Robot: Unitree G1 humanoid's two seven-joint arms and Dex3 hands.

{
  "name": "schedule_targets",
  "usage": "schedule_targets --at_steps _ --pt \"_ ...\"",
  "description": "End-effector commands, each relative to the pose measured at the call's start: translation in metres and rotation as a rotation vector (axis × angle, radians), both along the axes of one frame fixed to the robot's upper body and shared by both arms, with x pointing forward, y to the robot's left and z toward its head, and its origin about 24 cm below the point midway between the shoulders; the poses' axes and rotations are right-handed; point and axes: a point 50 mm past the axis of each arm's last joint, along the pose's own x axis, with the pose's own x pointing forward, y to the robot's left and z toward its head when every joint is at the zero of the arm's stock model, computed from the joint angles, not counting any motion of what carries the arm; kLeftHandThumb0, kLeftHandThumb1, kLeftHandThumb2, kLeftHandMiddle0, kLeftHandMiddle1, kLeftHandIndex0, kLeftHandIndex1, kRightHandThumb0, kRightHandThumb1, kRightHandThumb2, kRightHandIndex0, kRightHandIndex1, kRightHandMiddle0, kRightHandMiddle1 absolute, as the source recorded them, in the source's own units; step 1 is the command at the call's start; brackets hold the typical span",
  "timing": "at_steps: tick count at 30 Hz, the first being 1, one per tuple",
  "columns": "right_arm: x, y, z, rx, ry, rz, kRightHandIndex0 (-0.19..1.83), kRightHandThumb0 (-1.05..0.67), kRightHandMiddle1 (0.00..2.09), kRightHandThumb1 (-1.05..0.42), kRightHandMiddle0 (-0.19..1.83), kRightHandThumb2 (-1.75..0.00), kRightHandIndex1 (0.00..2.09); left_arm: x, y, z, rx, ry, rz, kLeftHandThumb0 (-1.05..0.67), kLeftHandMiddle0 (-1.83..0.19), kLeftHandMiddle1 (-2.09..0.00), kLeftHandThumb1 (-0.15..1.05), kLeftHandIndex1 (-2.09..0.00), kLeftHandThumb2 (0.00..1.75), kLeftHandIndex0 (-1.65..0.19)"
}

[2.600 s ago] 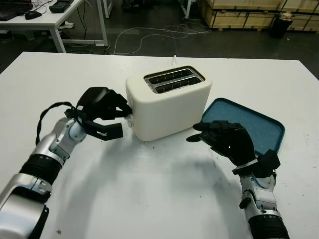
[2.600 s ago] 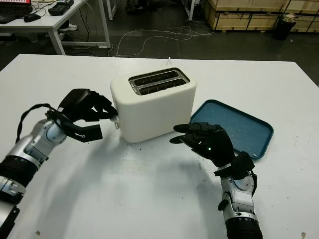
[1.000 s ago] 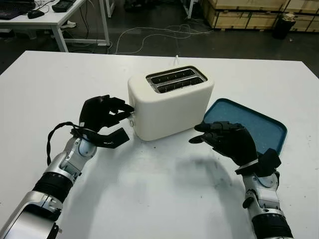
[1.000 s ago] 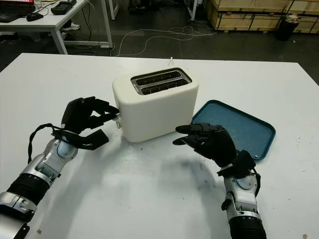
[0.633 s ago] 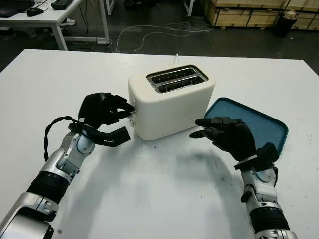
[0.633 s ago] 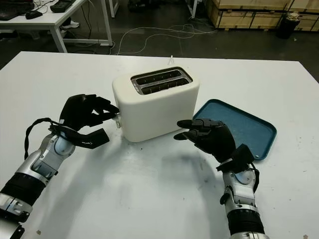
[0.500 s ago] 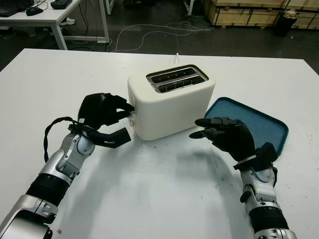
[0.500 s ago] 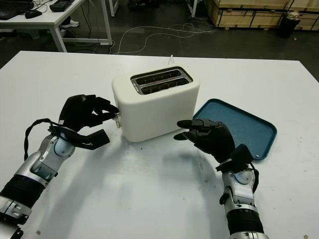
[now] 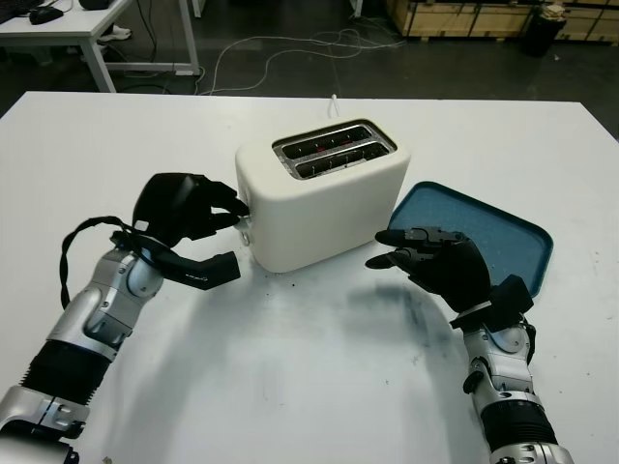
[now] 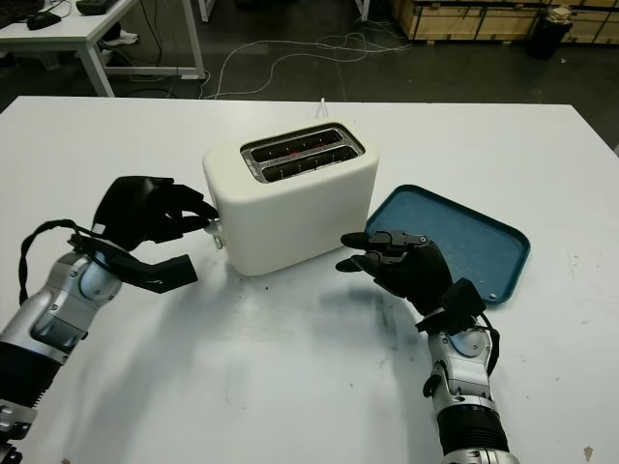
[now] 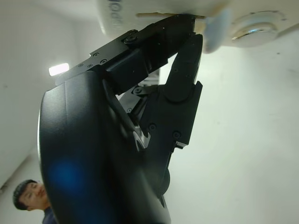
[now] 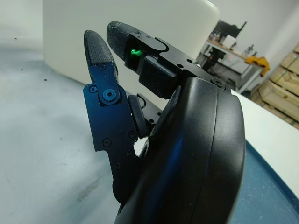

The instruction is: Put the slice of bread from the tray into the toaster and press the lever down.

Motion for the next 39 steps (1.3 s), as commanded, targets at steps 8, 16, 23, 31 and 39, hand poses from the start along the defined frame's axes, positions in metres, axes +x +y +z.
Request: schedule_targets --at_steps 8,16,23,31,39 --pt "0.001 0.002 0.002 0.005 -0.009 0.002 1.13 -0.54 0.0 -0.92 1.16 0.0 0.37 0.0 0.0 0.041 0.038 -0.133 -0.051 -0.22 -0.94 -1.14 0.85 -0.14 0.0 -1.2" --pt "0.0 0.002 0.0 -0.001 -0.007 0.002 1.13 -0.56 0.0 -0.92 1.16 0.0 0.36 0.011 -0.002 0.048 0.148 -0.107 -0.111 -0.29 -1.13 -0.81 0.81 -0.1 0.0 -1.3" --pt "-0.002 -0.007 0.006 0.015 -0.057 -0.073 1.13 -0.52 0.0 -0.91 1.15 0.0 0.36 -0.007 0.017 0.038 -0.023 -0.021 -0.064 -0.31 -0.99 -1.08 0.89 -0.04 0.01 -1.26" --pt "0.001 -0.032 0.045 -0.014 -0.16 -0.242 1.03 -0.51 0.0 -0.88 1.05 0.0 0.29 -0.06 0.032 0.005 -0.382 0.0 0.098 -0.3 -0.77 -1.22 0.9 0.0 0.0 -1.15" --pt "0.019 -0.058 0.102 -0.251 -0.305 -0.217 0.96 -0.49 0.0 -0.86 0.92 0.0 0.18 -0.068 0.051 0.028 -0.289 -0.005 0.15 -0.36 -0.76 -1.18 0.86 -0.01 0.0 -1.14"
